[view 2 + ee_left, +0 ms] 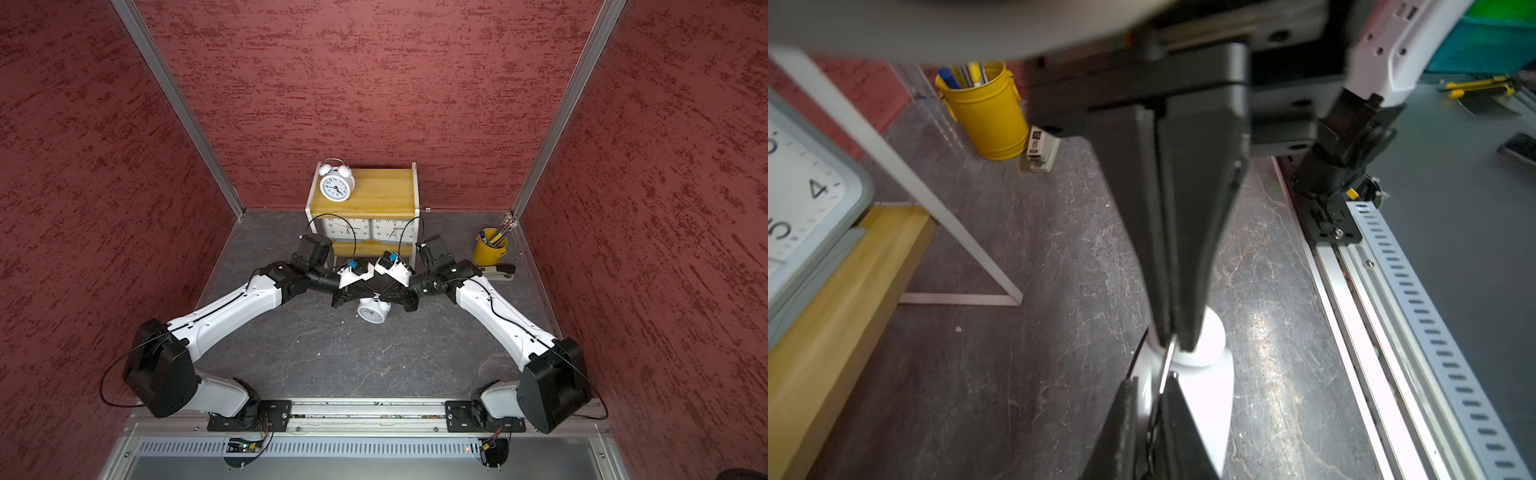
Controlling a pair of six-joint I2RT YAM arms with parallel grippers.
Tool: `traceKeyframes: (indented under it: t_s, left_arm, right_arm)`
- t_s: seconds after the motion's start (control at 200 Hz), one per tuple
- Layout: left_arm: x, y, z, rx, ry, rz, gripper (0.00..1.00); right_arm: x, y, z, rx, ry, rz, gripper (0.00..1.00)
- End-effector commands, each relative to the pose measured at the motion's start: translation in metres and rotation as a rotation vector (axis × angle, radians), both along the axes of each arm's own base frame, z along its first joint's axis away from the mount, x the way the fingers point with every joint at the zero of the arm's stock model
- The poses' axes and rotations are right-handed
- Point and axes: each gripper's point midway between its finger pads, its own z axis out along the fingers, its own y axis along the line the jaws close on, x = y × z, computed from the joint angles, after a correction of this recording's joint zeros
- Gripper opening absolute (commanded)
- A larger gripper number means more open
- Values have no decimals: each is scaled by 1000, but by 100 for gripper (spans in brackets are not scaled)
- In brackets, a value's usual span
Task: Place the alarm clocks on the shelf by style
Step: Pick up the alarm from the center of the board.
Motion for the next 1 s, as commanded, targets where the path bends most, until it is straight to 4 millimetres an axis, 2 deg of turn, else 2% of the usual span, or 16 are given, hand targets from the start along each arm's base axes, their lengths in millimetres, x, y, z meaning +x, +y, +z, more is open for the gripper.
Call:
traceKeyframes:
  t_s: [0.0, 0.08, 0.16, 0.185, 0.25, 0.286, 0.391, 0.536, 0.636, 0.992]
  left_arm:
    - [0, -4, 5, -10, 6, -13, 0]
    - [1, -4, 8, -10, 9, -1, 0]
    - [5, -1, 13, -13, 1, 30, 0]
    - [7, 0, 15, -13, -3, 52, 0]
    - [18, 6, 23, -18, -9, 133, 0]
    - [23, 10, 29, -29, -8, 173, 0]
    - [30, 24, 53, -80, 11, 245, 0]
    - [31, 41, 81, -136, 43, 286, 0]
    - [23, 47, 95, -163, 65, 255, 0]
    - [-9, 45, 117, -201, 133, 101, 0]
  right_arm:
    - [2, 9, 24, 58, -61, 34, 0]
    - [5, 9, 23, 55, -73, 17, 1]
    - [9, 8, 23, 61, -93, -6, 13]
    - [11, 8, 24, 65, -104, -18, 18]
    - [17, 5, 25, 72, -132, -72, 46]
    - [21, 3, 27, 79, -153, -104, 57]
    - [23, -1, 33, 125, -189, -148, 70]
    - [21, -2, 37, 198, -211, -162, 76]
    - [23, -1, 38, 241, -216, -179, 77]
    - [14, 7, 46, 331, -196, -112, 80]
